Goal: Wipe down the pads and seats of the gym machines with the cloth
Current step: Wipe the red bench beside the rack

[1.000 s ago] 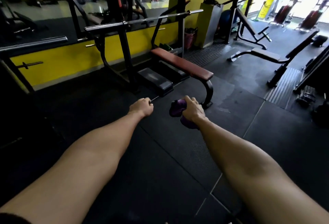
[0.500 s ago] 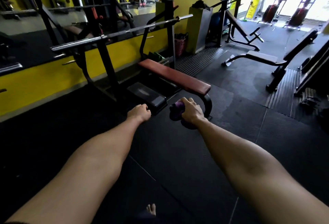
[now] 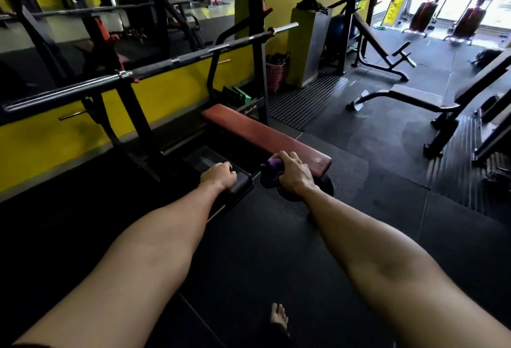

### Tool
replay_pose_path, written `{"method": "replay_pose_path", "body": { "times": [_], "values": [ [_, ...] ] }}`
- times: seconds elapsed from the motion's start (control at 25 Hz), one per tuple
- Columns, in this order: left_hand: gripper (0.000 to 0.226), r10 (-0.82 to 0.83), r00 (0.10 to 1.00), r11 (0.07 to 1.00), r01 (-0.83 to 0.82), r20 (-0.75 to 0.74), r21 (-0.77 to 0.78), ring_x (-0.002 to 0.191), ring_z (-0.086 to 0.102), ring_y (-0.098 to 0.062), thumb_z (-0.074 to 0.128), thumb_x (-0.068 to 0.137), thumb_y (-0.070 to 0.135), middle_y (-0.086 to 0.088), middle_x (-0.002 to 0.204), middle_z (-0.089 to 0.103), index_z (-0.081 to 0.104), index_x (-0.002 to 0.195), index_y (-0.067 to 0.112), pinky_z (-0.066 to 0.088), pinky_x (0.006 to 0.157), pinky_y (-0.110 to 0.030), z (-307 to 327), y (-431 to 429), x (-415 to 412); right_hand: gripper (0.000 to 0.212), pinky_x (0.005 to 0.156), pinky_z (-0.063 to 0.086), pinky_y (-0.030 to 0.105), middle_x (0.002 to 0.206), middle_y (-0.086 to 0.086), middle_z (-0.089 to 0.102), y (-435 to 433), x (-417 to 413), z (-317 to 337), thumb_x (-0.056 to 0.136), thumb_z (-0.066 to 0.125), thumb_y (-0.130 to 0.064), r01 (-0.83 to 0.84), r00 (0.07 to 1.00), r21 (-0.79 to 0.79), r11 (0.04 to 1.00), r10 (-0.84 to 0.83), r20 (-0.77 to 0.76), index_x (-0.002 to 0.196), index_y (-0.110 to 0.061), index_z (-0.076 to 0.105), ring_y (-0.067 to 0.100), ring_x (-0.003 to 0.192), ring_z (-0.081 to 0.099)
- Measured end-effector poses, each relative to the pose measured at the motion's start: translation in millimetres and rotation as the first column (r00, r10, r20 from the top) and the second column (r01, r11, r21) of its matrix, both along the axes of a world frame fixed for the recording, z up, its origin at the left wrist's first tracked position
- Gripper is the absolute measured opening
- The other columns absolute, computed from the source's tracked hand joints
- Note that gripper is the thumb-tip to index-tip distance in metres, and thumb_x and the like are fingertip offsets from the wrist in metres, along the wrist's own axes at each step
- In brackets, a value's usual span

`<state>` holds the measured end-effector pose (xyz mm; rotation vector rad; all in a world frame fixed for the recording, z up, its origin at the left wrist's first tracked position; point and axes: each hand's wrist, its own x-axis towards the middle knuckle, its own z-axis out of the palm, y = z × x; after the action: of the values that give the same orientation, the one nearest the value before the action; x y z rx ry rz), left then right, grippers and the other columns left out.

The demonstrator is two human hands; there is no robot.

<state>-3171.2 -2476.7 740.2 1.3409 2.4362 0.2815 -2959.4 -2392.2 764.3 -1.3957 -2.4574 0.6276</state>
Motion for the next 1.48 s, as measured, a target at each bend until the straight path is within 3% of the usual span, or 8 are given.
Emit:
{"method": "replay_pose_path", "body": {
  "times": [0.24, 0.36, 0.52, 0.72, 0.88, 1.04, 1.2, 1.48],
  "values": [
    [0.039, 0.135, 0.990, 0.990, -0.136, 0.049, 0.031, 0.126, 0.055, -0.028, 0.044, 0.097, 0.035, -0.006, 0.139, 0.056, 0.059, 0.130, 0.023, 0.044, 0.097, -0.037, -4, 122, -43, 0.046, 0.082, 0.049, 0.041, 0.112, -0.002, 0.049, 137, -61, -2, 0.080, 0.072, -0.017, -0.133, 0.990, -0.028, 0.991, 0.134, 0.040, 0.118, -0.037, 0.056, 0.030, 0.094, 0.059],
    [0.037, 0.141, 0.989, 0.990, -0.141, 0.050, -0.005, 0.123, 0.055, -0.029, 0.042, 0.097, 0.033, -0.007, 0.137, 0.056, 0.059, 0.128, 0.021, 0.044, 0.096, -0.038, -12, 164, -69, 0.057, 0.076, 0.042, 0.033, 0.110, -0.010, 0.047, 195, -96, -4, 0.068, 0.084, -0.022, -0.179, 0.983, -0.059, 0.982, 0.181, 0.019, 0.114, -0.041, 0.056, 0.023, 0.091, 0.056],
    [0.036, 0.144, 0.988, 0.989, -0.142, 0.053, -0.041, 0.122, 0.055, -0.029, 0.041, 0.096, 0.033, -0.006, 0.135, 0.056, 0.058, 0.125, 0.020, 0.043, 0.093, -0.037, -35, 226, -118, 0.064, 0.077, 0.043, 0.034, 0.111, -0.007, 0.047, 268, -153, -14, 0.065, 0.088, -0.028, -0.207, 0.977, -0.072, 0.976, 0.209, 0.033, 0.119, -0.040, 0.055, 0.023, 0.092, 0.056],
    [0.039, 0.156, 0.985, 0.988, -0.155, 0.073, -0.010, 0.119, 0.059, -0.028, 0.042, 0.097, 0.033, -0.006, 0.137, 0.055, 0.056, 0.131, 0.020, 0.045, 0.093, -0.037, -58, 330, -204, 0.061, 0.084, 0.052, 0.041, 0.116, -0.001, 0.049, 366, -239, -36, 0.068, 0.086, -0.031, -0.227, 0.968, -0.061, 0.972, 0.232, 0.093, 0.120, -0.038, 0.054, 0.029, 0.101, 0.061],
    [0.038, 0.146, 0.980, 0.989, -0.144, 0.133, -0.018, 0.121, 0.056, -0.029, 0.042, 0.098, 0.035, -0.006, 0.136, 0.055, 0.056, 0.130, 0.020, 0.044, 0.092, -0.038, -68, 399, -265, 0.068, 0.090, 0.052, 0.044, 0.128, 0.004, 0.049, 436, -302, -38, 0.072, 0.083, -0.033, -0.217, 0.962, -0.065, 0.974, 0.224, 0.154, 0.132, -0.034, 0.051, 0.033, 0.107, 0.061],
    [0.037, 0.172, 0.970, 0.985, -0.168, 0.173, -0.034, 0.121, 0.055, -0.029, 0.042, 0.098, 0.034, -0.007, 0.134, 0.055, 0.057, 0.128, 0.019, 0.044, 0.093, -0.038, -81, 455, -327, 0.052, 0.091, 0.051, 0.045, 0.130, 0.005, 0.048, 505, -366, -47, 0.086, 0.068, -0.030, -0.213, 0.964, -0.056, 0.976, 0.219, 0.151, 0.134, -0.033, 0.048, 0.037, 0.106, 0.062],
    [0.038, 0.213, 0.960, 0.977, -0.209, 0.181, -0.041, 0.123, 0.054, -0.028, 0.041, 0.100, 0.034, -0.008, 0.135, 0.055, 0.055, 0.132, 0.017, 0.043, 0.091, -0.038, -109, 512, -377, 0.052, 0.089, 0.049, 0.044, 0.129, 0.004, 0.047, 568, -424, -75, 0.087, 0.066, -0.027, -0.260, 0.948, -0.052, 0.964, 0.265, 0.176, 0.135, -0.035, 0.049, 0.035, 0.109, 0.061],
    [0.036, 0.371, 0.900, 0.927, -0.343, 0.227, -0.153, 0.122, 0.055, -0.028, 0.041, 0.101, 0.034, -0.007, 0.135, 0.055, 0.057, 0.128, 0.017, 0.043, 0.088, -0.036, -176, 615, -441, 0.057, 0.094, 0.049, 0.049, 0.142, 0.006, 0.033, 693, -517, -156, 0.084, 0.061, -0.019, -0.344, 0.914, -0.139, 0.929, 0.365, 0.175, 0.139, -0.027, 0.049, 0.034, 0.128, 0.042]
  ]
}}
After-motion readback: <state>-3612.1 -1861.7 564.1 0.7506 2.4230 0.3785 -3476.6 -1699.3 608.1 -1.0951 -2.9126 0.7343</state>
